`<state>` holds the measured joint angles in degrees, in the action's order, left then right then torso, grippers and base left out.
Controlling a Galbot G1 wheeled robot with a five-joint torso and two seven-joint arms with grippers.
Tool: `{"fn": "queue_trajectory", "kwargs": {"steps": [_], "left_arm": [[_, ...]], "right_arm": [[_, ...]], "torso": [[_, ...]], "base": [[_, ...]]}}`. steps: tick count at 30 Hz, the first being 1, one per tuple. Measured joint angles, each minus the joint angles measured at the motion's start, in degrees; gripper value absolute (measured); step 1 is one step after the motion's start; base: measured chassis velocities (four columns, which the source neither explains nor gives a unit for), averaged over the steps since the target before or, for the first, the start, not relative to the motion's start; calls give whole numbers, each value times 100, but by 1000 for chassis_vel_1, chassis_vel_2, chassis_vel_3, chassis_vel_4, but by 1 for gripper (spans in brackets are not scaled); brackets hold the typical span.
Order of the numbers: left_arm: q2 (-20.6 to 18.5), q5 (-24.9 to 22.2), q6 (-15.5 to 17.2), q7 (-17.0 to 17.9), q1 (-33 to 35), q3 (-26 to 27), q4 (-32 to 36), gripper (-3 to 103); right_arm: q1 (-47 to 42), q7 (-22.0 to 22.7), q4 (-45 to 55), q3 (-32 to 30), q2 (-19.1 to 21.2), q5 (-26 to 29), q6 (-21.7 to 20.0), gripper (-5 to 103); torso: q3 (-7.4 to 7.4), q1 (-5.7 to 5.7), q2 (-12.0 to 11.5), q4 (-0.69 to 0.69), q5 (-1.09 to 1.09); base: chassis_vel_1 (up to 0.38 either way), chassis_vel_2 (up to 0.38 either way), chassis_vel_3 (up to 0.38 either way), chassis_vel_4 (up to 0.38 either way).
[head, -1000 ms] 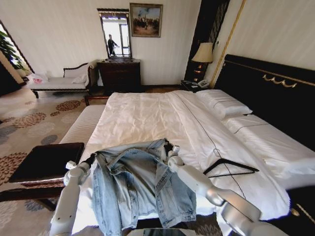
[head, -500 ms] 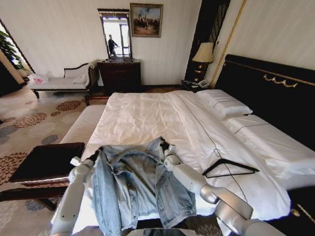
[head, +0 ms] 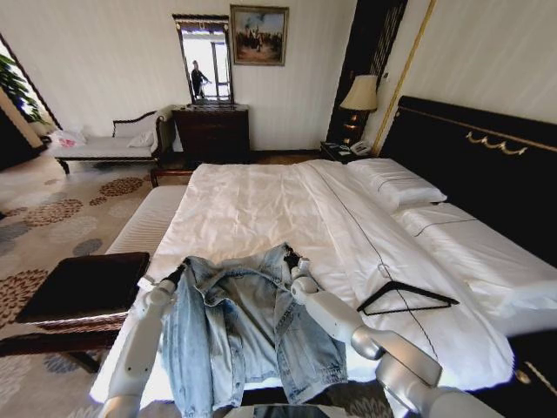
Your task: Pick up the clothes from the bed and hang them on the clothes hanger.
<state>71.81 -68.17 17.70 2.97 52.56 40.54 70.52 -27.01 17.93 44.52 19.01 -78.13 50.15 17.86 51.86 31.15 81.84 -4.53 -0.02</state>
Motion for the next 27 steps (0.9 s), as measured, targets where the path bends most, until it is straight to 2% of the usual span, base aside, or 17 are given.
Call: {"fn": "queue_trajectory", "kwargs": {"steps": [3,6,10,11,12,13,15,16,18,19,20,21,22,24,25,26,27], "left_arm": [[-81,-201,7,9,79,166,38,7],[-129,-127,20,66,204,106,139,6],[-78,341,171,165,570,-44,633,26],[-78,341,171,165,570,-44,633,26],[-65,439,203,172,684,-46,806,32],[-65,510,224,173,759,-41,919,32],[-98,729,249,162,998,18,1209,43],[-98,729,249,162,998,18,1209,43],[-157,897,233,112,1400,224,1653,54],[-174,971,171,83,1611,340,1907,54],[-189,1066,75,30,1859,474,2273,59],[-189,1066,75,30,1859,474,2273,59],[-212,1146,-24,-18,2069,596,2698,64],[-297,1299,-197,-91,2358,820,3712,76],[-356,1373,-259,-94,2426,923,4179,81],[-415,1451,-293,-81,2458,1007,4586,81],[-415,1451,-293,-81,2458,1007,4586,81]], "right_arm": [[71,-33,-175,-84,-84,-92,37,1],[56,-96,-113,-57,-60,-116,53,1],[-141,-241,493,101,169,-291,119,22],[-141,-241,493,101,169,-291,119,22],[-217,-253,723,107,267,-419,163,27],[-275,-250,895,102,343,-480,183,27],[-437,-163,1364,33,578,-624,210,38],[-437,-163,1364,33,578,-624,210,38],[-638,69,2040,-153,1026,-788,218,50],[-728,150,2337,-235,1261,-794,218,50],[-813,193,2638,-309,1510,-740,208,56],[-813,193,2638,-309,1510,-740,208,56],[-903,183,2946,-358,1748,-650,188,61],[-1075,-44,3433,-355,2163,-542,148,72],[-1137,-172,3567,-296,2321,-666,139,72],[-1183,-278,3644,-212,2441,-906,138,78],[-1183,-278,3644,-212,2441,-906,138,78]], "torso": [[0,0,0,0,1],[0,0,0,1,2],[0,0,0,2,2],[0,0,0,2,2],[-1,0,1,1,2],[-1,0,0,1,3],[-1,0,0,0,3],[-1,0,0,0,3],[-1,0,0,2,3],[-1,0,0,2,3],[-1,0,0,2,0],[-1,0,0,2,0],[-1,-1,0,2,-1],[-2,-2,2,0,4],[-2,-3,2,-1,6],[-2,-4,3,-1,6],[-2,-4,3,-1,6]], "base": [[0,0,0,0],[0,0,0,0],[0,0,0,0],[0,0,0,0],[0,0,0,0],[0,0,0,0],[0,0,0,0],[0,0,0,0],[0,0,0,0],[0,0,0,0],[0,0,0,0],[0,0,0,0],[0,0,0,0],[0,0,0,0],[0,0,0,0],[0,0,0,0],[0,0,0,0]]}}
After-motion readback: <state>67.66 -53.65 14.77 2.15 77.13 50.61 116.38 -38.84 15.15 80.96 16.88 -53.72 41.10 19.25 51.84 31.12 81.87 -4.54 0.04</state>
